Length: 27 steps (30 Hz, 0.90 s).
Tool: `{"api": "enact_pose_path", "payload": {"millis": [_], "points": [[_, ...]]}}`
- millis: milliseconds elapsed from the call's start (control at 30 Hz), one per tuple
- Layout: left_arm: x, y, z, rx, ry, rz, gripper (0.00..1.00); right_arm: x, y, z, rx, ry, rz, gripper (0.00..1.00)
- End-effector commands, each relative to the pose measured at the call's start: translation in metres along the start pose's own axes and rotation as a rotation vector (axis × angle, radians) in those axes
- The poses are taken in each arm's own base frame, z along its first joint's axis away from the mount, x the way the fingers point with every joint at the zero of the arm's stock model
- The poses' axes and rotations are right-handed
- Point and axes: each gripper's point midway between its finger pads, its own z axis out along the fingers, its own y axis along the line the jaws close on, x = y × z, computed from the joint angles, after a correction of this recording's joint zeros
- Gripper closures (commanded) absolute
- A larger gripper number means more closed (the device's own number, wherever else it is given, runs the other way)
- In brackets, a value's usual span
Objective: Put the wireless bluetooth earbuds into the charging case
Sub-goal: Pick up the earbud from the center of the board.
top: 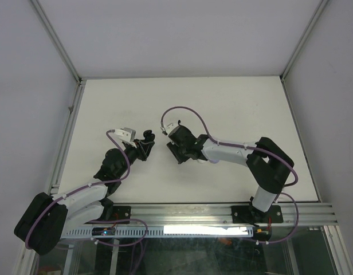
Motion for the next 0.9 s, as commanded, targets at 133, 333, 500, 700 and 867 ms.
{"api": "enact_pose_path", "payload": {"millis": [133,333,500,700,867], "points": [[-0.013,-0.006,0.002,0.028,-0.048,-0.009,1.00,-0.014,0.005,0.015,-0.003,-0.042,0.015,0.63],[-0.014,-0.007,0.002,0.037,-0.047,-0.006,1.00,-0.003,0.001,0.022,0.017,-0.004,-0.005,0.63],[-0.013,-0.008,0.002,0.047,-0.044,-0.002,1.00,0.007,-0.002,0.027,0.030,0.034,-0.024,0.64],[-0.012,-0.010,0.003,0.057,-0.041,0.001,1.00,0.012,-0.008,0.024,0.061,0.053,-0.038,0.72],[-0.012,-0.014,0.003,0.080,-0.042,0.009,1.00,0.004,-0.012,0.012,0.073,0.021,-0.034,0.79]]}}
